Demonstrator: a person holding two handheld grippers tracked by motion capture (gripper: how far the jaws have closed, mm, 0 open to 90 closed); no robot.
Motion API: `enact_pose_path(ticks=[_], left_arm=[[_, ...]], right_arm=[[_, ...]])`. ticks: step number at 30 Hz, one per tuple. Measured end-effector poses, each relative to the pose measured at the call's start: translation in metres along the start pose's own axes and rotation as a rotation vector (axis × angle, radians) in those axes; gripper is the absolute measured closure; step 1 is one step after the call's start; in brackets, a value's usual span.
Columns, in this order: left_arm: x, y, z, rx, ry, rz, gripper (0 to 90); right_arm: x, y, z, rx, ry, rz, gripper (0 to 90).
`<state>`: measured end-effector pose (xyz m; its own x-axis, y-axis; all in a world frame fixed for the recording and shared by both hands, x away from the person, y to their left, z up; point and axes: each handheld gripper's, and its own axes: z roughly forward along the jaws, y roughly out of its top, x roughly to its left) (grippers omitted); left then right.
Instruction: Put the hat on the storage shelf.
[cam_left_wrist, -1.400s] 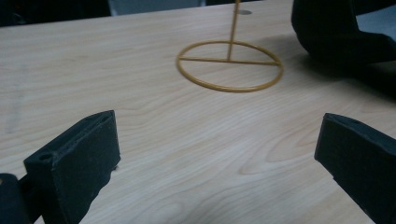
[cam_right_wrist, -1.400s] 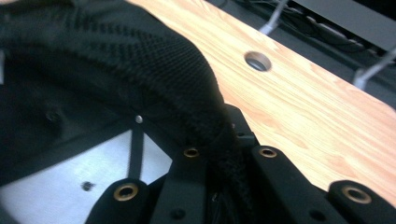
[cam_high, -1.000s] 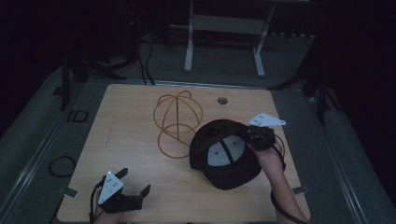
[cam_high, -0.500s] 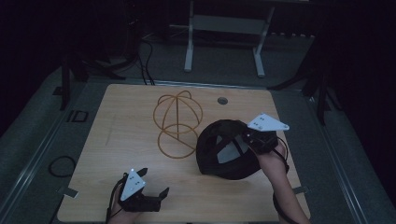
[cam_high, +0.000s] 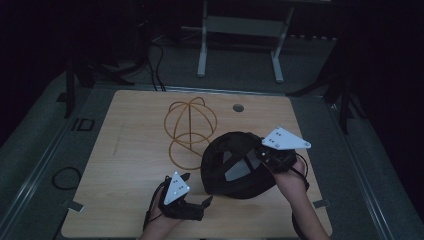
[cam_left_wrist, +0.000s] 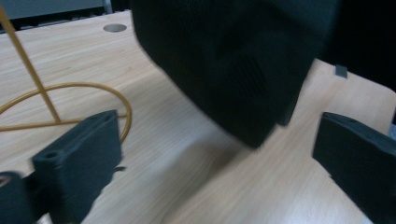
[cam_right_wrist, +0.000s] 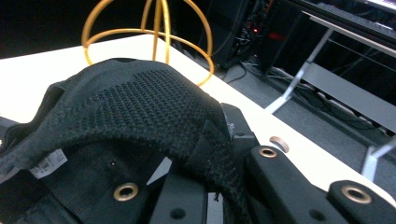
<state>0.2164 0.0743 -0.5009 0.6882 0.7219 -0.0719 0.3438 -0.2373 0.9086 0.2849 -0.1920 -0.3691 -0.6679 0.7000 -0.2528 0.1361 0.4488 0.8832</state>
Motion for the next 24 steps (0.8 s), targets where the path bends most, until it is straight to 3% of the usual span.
enact_pose_path(ticks=[5,6,9,11,12,14,16,20,24], left_arm=[[0.0,0.004,0.011,0.004,-0.021,-0.006,7.8],[0.002,0.006,0.011,-0.03,-0.018,-0.02,12.1],[0.002,0.01,0.012,-0.045,-0.015,-0.021,24.8],[0.001,0.013,0.013,-0.045,0.002,-0.008,35.0],[0.002,0.014,0.013,-0.056,0.011,-0.011,35.0],[0.004,0.019,0.011,-0.074,0.051,-0.032,55.5],[0.006,0.022,0.009,-0.104,0.075,-0.045,65.3],[0.009,0.029,0.007,-0.111,0.114,-0.041,78.6],[0.012,0.035,0.007,-0.111,0.125,-0.038,82.6]], right_arm=[[0.005,0.001,-0.003,-0.01,0.027,-0.004,88.2],[0.007,0.001,-0.006,-0.016,0.049,-0.009,88.2],[0.011,0.0,-0.009,-0.019,0.053,-0.033,88.2],[0.012,0.0,-0.01,-0.021,0.051,-0.032,88.2],[0.012,-0.001,-0.012,-0.022,0.053,-0.03,88.2],[0.012,-0.003,-0.016,-0.018,0.043,-0.037,88.2],[0.011,-0.006,-0.019,-0.015,0.041,-0.032,88.2],[0.011,-0.014,-0.022,-0.008,0.033,-0.021,88.2],[0.013,-0.023,-0.025,-0.004,0.04,0.0,88.1]])
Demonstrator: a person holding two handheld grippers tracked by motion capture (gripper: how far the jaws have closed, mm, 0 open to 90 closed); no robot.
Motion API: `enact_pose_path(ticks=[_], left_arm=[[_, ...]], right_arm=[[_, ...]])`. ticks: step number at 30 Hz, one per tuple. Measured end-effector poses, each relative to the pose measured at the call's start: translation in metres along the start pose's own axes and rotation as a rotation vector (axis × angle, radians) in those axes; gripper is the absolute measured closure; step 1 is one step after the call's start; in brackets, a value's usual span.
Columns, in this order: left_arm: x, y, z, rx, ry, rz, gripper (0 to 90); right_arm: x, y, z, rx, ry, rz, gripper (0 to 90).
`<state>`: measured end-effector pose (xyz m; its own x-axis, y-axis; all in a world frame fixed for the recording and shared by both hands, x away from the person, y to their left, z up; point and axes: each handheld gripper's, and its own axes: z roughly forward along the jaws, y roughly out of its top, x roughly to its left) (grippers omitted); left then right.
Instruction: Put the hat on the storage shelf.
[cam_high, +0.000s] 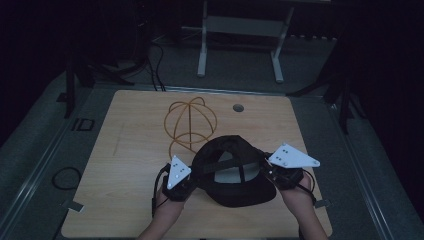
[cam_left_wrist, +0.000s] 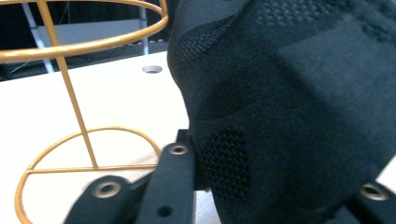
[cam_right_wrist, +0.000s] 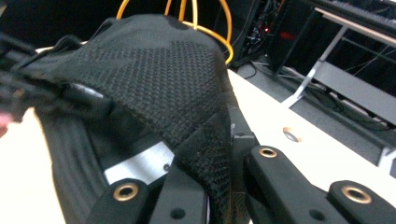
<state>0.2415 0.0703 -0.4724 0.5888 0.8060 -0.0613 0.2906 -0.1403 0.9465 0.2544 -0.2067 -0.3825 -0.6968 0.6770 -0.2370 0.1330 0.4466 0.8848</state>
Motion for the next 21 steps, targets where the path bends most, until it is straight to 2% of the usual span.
enact_pose_path(ticks=[3,4,5,6,7,8,10,11,14,17,21], left_arm=[[0.0,0.003,0.0,-0.014,-0.004,0.003,87.5],[-0.001,0.006,0.0,-0.022,-0.008,0.026,87.9],[-0.001,0.006,0.0,-0.022,-0.008,0.026,88.0],[-0.004,0.009,0.0,-0.028,-0.007,0.058,88.2],[-0.004,0.009,0.0,-0.028,-0.007,0.058,88.3],[-0.006,0.012,-0.001,-0.041,-0.009,0.083,88.3],[-0.009,0.017,-0.002,-0.044,0.001,0.096,88.7],[-0.01,0.02,-0.002,-0.047,-0.006,0.101,88.8],[-0.014,0.03,0.0,-0.042,-0.005,0.133,88.9],[-0.015,0.038,0.003,-0.042,-0.011,0.143,88.9],[-0.019,0.047,0.007,-0.039,-0.008,0.161,88.9]], right_arm=[[0.003,-0.007,-0.004,-0.004,0.005,0.013,88.1],[0.005,-0.009,-0.006,-0.006,0.004,0.018,88.0],[0.005,-0.009,-0.006,-0.006,0.004,0.018,88.0],[0.006,-0.014,-0.01,-0.018,-0.006,0.031,88.0],[0.006,-0.014,-0.01,-0.018,-0.006,0.031,88.0],[0.007,-0.017,-0.013,-0.022,-0.007,0.046,88.0],[0.009,-0.026,-0.022,-0.039,-0.016,0.064,87.9],[0.009,-0.03,-0.025,-0.042,-0.011,0.079,87.8],[0.01,-0.041,-0.031,-0.033,0.002,0.111,87.6],[0.012,-0.05,-0.038,-0.034,0.002,0.133,87.4],[0.014,-0.057,-0.044,-0.038,0.006,0.139,85.0]])
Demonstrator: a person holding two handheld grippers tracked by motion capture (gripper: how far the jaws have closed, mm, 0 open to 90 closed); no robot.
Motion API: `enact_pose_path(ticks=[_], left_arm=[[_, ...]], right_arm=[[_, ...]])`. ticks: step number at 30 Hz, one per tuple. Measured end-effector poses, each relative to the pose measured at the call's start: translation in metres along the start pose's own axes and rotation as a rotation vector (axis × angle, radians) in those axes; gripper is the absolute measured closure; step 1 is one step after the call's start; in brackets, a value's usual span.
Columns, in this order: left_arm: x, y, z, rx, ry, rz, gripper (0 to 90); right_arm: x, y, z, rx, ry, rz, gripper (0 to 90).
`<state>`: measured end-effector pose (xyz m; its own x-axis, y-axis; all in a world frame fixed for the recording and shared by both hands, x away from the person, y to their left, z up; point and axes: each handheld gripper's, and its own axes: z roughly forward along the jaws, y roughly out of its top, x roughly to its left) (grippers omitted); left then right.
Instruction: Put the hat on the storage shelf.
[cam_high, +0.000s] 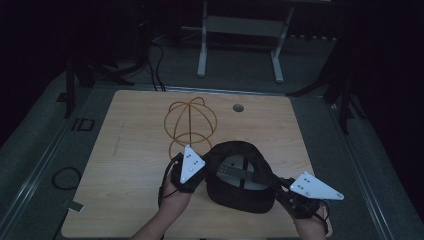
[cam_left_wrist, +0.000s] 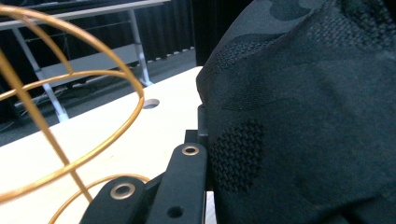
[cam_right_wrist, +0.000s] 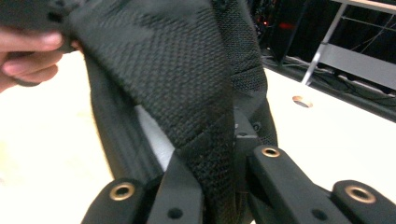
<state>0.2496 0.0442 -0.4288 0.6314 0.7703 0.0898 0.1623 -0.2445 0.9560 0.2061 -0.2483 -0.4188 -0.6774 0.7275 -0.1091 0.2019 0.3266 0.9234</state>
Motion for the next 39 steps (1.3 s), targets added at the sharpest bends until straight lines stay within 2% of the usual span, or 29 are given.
enact_pose_path(ticks=[2,6,9,11,14,16,17,19,20,22,23,24,26,28,31,32,33,34,35,36,38,39], left_arm=[[-0.001,0.005,0.003,0.005,-0.001,0.007,88.9],[-0.002,0.016,0.003,-0.017,-0.009,0.018,88.9],[-0.005,0.022,0.004,-0.027,-0.017,0.028,88.9],[-0.008,0.027,0.004,-0.031,-0.016,0.039,88.9],[-0.009,0.033,0.004,-0.033,-0.029,0.037,88.9],[-0.01,0.035,0.004,-0.036,-0.048,0.034,88.9],[-0.01,0.036,0.004,-0.036,-0.043,0.044,88.9],[-0.011,0.038,0.003,-0.04,-0.041,0.061,88.9],[-0.011,0.038,0.002,-0.041,-0.036,0.067,88.9],[-0.01,0.037,0.001,-0.052,-0.064,0.074,88.9],[-0.009,0.037,0.001,-0.052,-0.073,0.079,88.8],[-0.007,0.037,0.001,-0.057,-0.111,0.083,88.8],[-0.004,0.036,0.0,-0.058,-0.142,0.097,88.8],[-0.001,0.035,-0.002,-0.079,-0.208,0.109,88.8],[0.005,0.035,-0.005,-0.109,-0.325,0.132,88.8],[0.007,0.035,-0.006,-0.11,-0.376,0.147,88.8],[0.008,0.035,-0.007,-0.119,-0.404,0.162,88.7],[0.008,0.035,-0.007,-0.119,-0.404,0.162,88.8],[0.01,0.035,-0.009,-0.124,-0.471,0.19,88.8],[0.009,0.035,-0.009,-0.125,-0.477,0.203,88.8],[0.01,0.034,-0.009,-0.119,-0.525,0.204,88.8],[0.01,0.034,-0.009,-0.118,-0.529,0.211,88.8]], right_arm=[[-0.001,-0.002,-0.005,-0.012,0.014,0.017,79.3],[-0.002,-0.006,-0.018,-0.031,0.043,0.027,61.2],[-0.003,-0.009,-0.026,-0.015,0.048,0.021,51.8],[-0.002,-0.012,-0.031,-0.008,0.066,0.019,49.8],[0.001,-0.018,-0.036,0.024,0.093,-0.014,43.5],[0.001,-0.022,-0.039,0.032,0.129,-0.015,42.2],[0.001,-0.023,-0.041,0.035,0.132,-0.016,41.8],[-0.002,-0.026,-0.047,0.028,0.171,-0.008,40.2],[-0.003,-0.026,-0.05,0.024,0.171,-0.013,40.2],[-0.008,-0.026,-0.059,0.008,0.179,-0.019,40.5],[-0.011,-0.024,-0.064,-0.011,0.154,-0.035,41.7],[-0.014,-0.023,-0.067,-0.019,0.145,-0.043,41.8],[-0.021,-0.02,-0.071,-0.033,0.121,-0.043,42.8],[-0.026,-0.017,-0.072,-0.033,0.114,-0.057,44.1],[-0.03,-0.01,-0.07,-0.038,0.114,-0.086,45.7],[-0.03,-0.008,-0.069,-0.039,0.115,-0.095,45.8],[-0.031,-0.005,-0.067,-0.041,0.126,-0.102,45.7],[-0.031,-0.005,-0.067,-0.041,0.126,-0.102,45.7],[-0.03,-0.003,-0.065,-0.05,0.14,-0.107,45.8],[-0.028,0.003,-0.062,-0.061,0.167,-0.119,47.2],[-0.022,0.009,-0.058,-0.067,0.206,-0.14,47.2],[-0.019,0.011,-0.056,-0.06,0.221,-0.155,47.2]])
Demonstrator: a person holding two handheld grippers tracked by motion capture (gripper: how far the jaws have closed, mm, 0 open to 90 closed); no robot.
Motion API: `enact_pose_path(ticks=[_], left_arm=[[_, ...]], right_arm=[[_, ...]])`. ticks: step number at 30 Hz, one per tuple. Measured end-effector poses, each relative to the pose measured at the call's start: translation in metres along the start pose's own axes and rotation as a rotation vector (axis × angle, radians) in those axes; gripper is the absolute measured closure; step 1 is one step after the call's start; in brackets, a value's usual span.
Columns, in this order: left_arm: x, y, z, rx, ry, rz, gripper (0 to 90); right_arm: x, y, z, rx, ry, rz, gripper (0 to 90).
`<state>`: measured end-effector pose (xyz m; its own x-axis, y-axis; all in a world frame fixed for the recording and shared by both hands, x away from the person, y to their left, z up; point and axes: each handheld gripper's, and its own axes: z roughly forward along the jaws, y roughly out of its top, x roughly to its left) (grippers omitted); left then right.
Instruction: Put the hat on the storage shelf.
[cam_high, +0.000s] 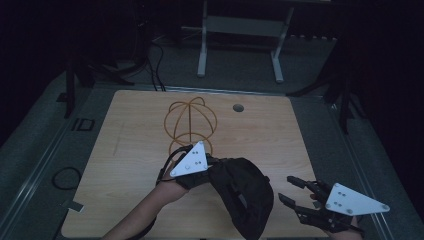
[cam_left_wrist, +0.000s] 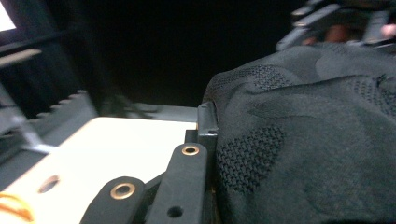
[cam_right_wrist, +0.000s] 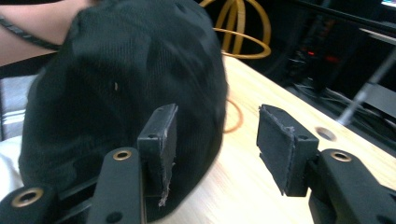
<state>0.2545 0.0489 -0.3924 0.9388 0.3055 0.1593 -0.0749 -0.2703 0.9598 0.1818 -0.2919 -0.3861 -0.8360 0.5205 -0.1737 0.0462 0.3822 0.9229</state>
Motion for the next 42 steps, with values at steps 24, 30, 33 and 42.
enact_pose_path(ticks=[24,30,33,42], left_arm=[[0.012,-0.001,0.006,-0.008,-0.069,-0.063,88.5],[0.013,-0.002,0.007,0.044,-0.04,-0.056,82.7],[0.014,-0.002,0.004,0.046,-0.02,-0.064,73.1],[0.017,-0.004,-0.006,0.057,0.023,-0.078,60.4]], right_arm=[[0.017,0.021,0.038,0.027,0.109,-0.129,87.5],[0.009,0.021,0.033,-0.001,0.112,-0.072,88.0],[0.005,0.021,0.03,-0.017,0.114,-0.048,88.1],[-0.011,0.021,0.015,-0.038,0.028,0.008,88.0]])
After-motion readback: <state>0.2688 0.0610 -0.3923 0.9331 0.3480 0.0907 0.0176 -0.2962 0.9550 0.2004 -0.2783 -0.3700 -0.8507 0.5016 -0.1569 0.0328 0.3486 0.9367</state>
